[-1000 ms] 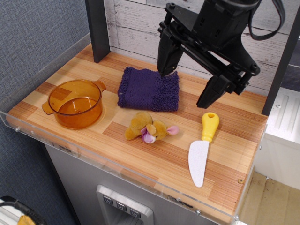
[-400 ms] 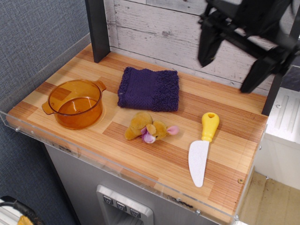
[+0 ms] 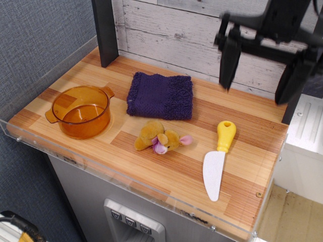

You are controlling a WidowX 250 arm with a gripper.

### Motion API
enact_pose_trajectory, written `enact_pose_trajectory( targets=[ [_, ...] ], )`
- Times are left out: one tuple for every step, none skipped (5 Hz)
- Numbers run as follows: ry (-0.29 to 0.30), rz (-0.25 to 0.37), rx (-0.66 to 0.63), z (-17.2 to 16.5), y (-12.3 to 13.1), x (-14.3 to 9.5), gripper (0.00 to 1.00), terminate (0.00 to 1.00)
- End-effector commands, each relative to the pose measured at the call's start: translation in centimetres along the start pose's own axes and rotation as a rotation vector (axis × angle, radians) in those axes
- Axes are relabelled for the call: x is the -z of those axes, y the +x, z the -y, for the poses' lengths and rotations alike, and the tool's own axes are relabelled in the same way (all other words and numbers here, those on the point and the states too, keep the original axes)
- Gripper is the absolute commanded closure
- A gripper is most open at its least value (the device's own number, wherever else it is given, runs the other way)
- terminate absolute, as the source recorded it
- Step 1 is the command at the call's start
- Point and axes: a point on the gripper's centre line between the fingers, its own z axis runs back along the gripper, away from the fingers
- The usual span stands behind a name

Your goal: Pick up yellow knife and put inside pot

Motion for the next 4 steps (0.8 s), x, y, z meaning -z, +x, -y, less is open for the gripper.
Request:
enact_pose_trajectory(
  targets=[
    [0.039, 0.021, 0.069, 0.3, 0.3, 0.6, 0.00, 0.00],
    [0.084, -0.003, 0.146, 0.1, 0.4, 2.1, 0.00, 0.00],
    [0.097, -0.049, 0.206, -0.6, 0.5, 4.6, 0.00, 0.00],
    [0.042, -0.106, 0.196, -1.2, 0.6, 7.3, 0.00, 0.00]
  ],
)
